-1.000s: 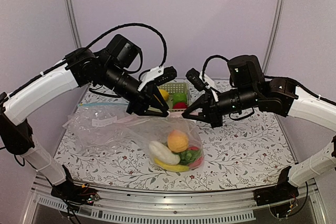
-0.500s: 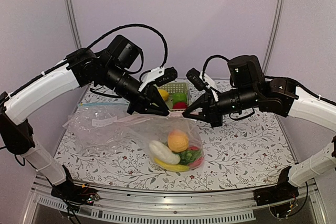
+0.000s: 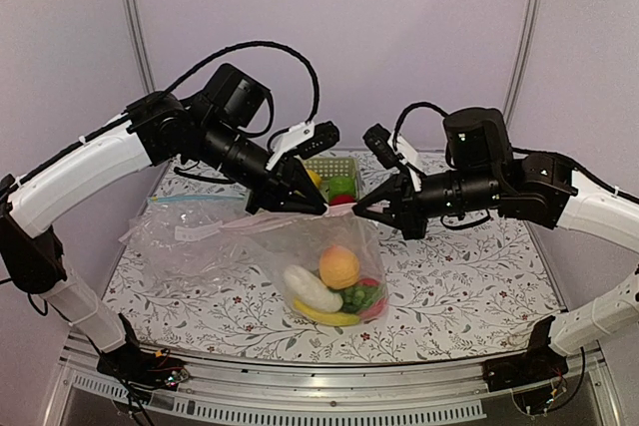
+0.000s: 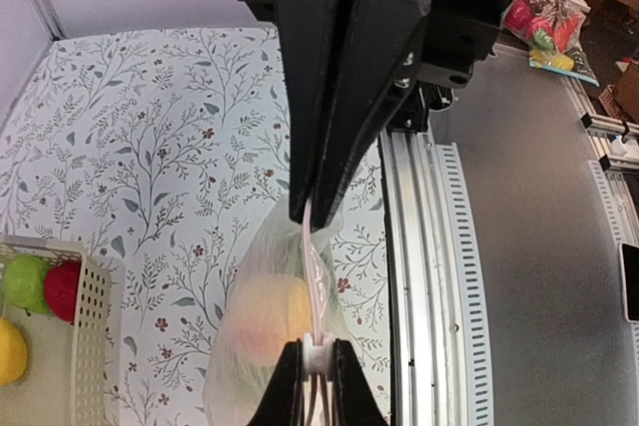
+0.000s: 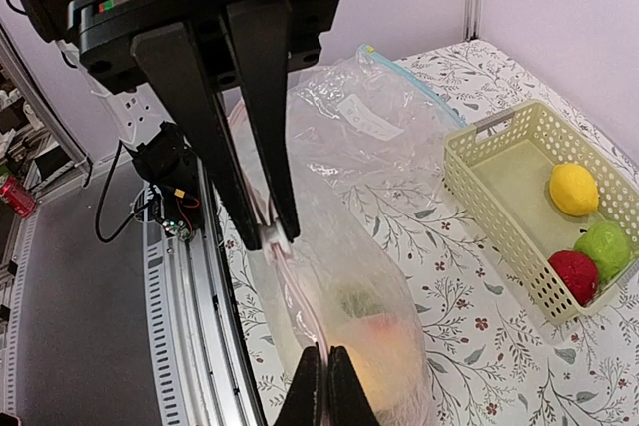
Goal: Place the food in the zip-top bag and seal the zipper
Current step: Hold the zipper from the zipper food storage bag, then zip the zipper of the food storage bag.
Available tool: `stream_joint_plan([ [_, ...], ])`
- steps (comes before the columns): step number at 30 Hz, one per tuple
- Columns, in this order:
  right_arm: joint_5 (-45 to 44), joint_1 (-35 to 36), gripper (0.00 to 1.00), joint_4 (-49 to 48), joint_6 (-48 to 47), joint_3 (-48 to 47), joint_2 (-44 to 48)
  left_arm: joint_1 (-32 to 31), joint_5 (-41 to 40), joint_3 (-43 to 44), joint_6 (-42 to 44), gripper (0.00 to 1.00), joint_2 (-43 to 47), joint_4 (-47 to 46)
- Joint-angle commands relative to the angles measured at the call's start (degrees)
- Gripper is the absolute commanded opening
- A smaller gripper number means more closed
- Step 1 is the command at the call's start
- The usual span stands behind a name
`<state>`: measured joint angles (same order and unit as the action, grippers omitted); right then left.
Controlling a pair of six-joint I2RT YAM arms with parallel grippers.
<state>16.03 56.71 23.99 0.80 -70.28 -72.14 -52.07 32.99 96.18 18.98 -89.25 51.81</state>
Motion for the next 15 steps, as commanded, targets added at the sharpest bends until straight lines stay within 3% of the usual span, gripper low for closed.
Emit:
stream_joint_plan([
  [1,-6.33,-0.79,0.00,0.66,2.13,1.47,3.24,0.66,-0.67,-0.62,0.18,0.00,0.75,3.22],
  [15,-12.72,-1.75,0.00,0.70,4.62,3.28,6.11,0.66,-1.69,-1.17,0.29,0.00,0.99,3.13],
])
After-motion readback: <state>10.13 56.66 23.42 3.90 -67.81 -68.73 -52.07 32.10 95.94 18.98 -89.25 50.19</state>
